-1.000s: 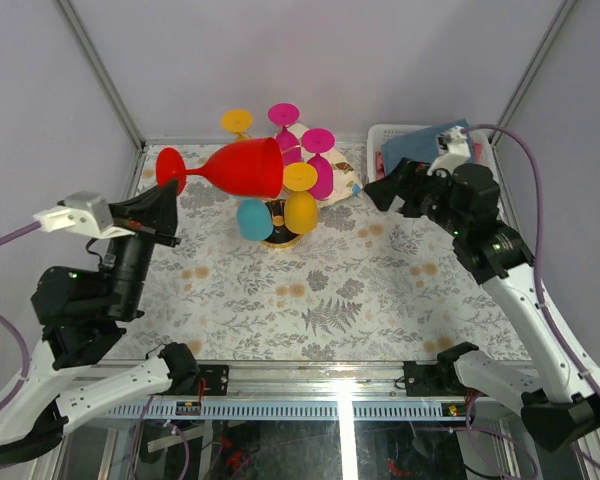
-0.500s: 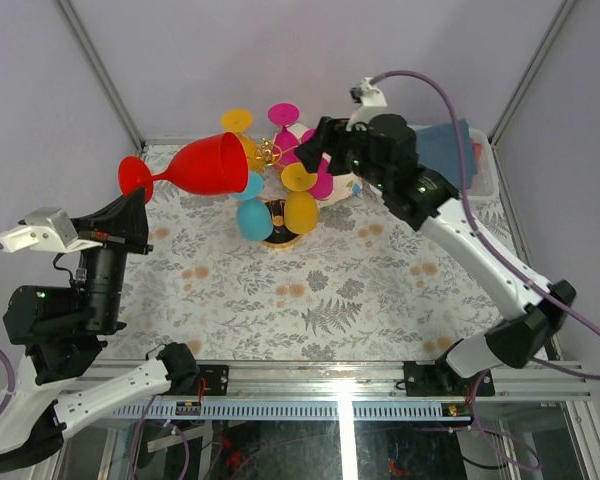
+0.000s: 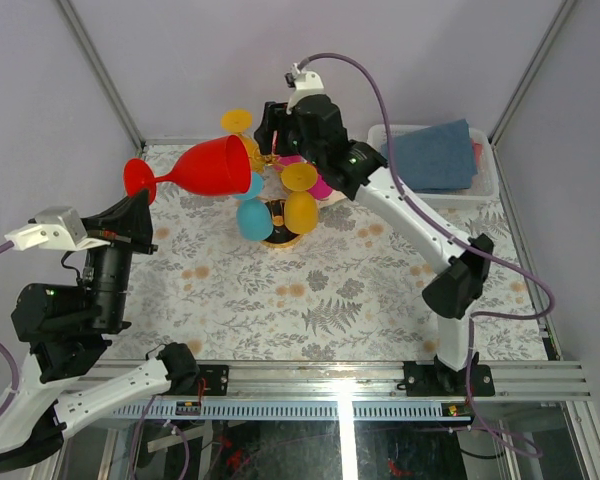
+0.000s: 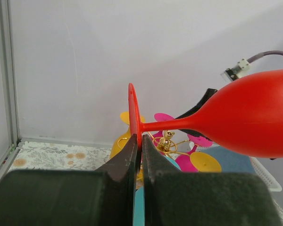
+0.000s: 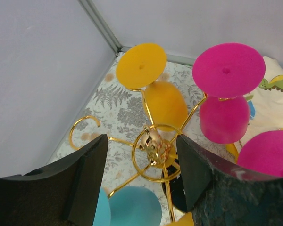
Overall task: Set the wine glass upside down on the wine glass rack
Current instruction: Adjust the wine rack at the center of the board.
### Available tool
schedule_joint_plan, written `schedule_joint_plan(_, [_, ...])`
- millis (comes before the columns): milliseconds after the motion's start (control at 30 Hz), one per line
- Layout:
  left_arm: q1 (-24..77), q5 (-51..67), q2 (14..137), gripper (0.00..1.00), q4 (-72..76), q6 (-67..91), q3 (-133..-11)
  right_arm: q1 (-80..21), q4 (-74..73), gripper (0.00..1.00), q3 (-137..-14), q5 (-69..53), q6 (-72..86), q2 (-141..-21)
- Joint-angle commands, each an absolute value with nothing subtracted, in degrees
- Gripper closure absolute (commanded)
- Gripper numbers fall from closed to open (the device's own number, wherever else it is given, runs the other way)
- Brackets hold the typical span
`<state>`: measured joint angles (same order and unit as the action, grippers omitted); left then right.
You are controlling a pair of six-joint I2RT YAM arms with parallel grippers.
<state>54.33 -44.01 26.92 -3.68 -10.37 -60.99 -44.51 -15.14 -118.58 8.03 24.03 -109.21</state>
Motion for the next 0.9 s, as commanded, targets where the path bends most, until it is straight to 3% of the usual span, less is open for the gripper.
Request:
schedule_joint_plan(0, [54.1, -45.3, 26.5, 1.00, -1.4, -11.6, -60.6, -46.0, -18.4, 0.34, -126.4, 14.5, 22.1, -113.7])
schedule_joint_plan(433, [54.2, -45.5, 26.3, 1.00, -1.3, -11.8, -60.1, -47.6, -21.1, 0.40, -133.9, 22.3, 20.1, -121.0])
schedule_joint_plan(867, [54.1, -45.6, 26.5, 1.00, -1.2, -11.9, -59.7, -47.7, -22.1, 0.69, -132.4, 21.8, 19.4, -121.3])
